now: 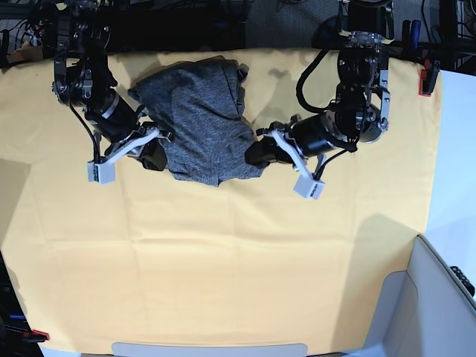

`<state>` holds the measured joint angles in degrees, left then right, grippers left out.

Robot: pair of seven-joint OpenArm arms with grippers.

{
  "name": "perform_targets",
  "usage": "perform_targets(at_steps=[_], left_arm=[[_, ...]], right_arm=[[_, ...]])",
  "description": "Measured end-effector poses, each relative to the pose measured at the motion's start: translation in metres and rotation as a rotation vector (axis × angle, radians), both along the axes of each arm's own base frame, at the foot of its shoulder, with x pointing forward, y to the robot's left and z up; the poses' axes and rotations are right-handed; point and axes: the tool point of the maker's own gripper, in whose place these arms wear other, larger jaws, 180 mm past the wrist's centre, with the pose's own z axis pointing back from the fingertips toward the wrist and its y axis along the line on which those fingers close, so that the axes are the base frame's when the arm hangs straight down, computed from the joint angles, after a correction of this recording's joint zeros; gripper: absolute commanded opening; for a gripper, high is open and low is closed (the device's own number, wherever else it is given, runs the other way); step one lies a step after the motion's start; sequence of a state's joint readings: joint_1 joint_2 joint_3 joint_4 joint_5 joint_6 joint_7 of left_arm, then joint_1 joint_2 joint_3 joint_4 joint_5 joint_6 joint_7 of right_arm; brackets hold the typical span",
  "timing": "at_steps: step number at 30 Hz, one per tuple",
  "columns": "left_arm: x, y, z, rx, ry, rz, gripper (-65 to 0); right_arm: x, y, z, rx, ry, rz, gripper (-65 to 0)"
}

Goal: Fold the T-shirt properly

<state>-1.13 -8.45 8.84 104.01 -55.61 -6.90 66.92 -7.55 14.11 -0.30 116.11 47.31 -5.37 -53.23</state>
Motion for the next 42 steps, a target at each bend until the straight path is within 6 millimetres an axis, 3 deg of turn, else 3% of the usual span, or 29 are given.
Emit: perform_targets(at_steps=[3,8,10,17,22,26,36,42], left_arm=[[-0.028,0.000,-0.022,0.015,0.119,-0.033,-63.7],[-0.054,-0.017,-0.033,-0.032,0.201,-0.057,-63.7],[-0.064,-0.021,-0.038,-0.047,0.233,-0.054,-63.7],[-0.086,-0.032,-0.047,-0.079,0.294,-0.053,-63.7],[-0.093,-0.028,-0.054,-0.063,0.314,-0.046,-63.7],[-0.090,-0.016,-0.057,-0.036,0.300,-0.035,-63.9],[-0.089,0.042,-0.085,0.079,0.363,0.152,-63.9],[-0.085,0.052,-0.082,0.104,0.337,0.166,-63.9]], right_arm=[[0.015,0.012,-0.002,0.014,-0.006,0.027,-65.0],[0.013,0.050,-0.016,0.064,0.047,0.107,-65.0],[0.012,0.055,-0.022,0.077,0.068,0.116,-65.0],[0.005,0.052,-0.057,0.052,0.139,0.140,-65.0],[-0.001,0.041,-0.098,0.025,0.234,0.132,-65.0],[0.009,0.022,-0.101,-0.071,0.211,0.099,-65.0],[0.016,-0.022,-0.102,-0.128,0.188,-0.074,-65.0],[0.014,-0.011,-0.090,-0.131,0.174,-0.075,-65.0]])
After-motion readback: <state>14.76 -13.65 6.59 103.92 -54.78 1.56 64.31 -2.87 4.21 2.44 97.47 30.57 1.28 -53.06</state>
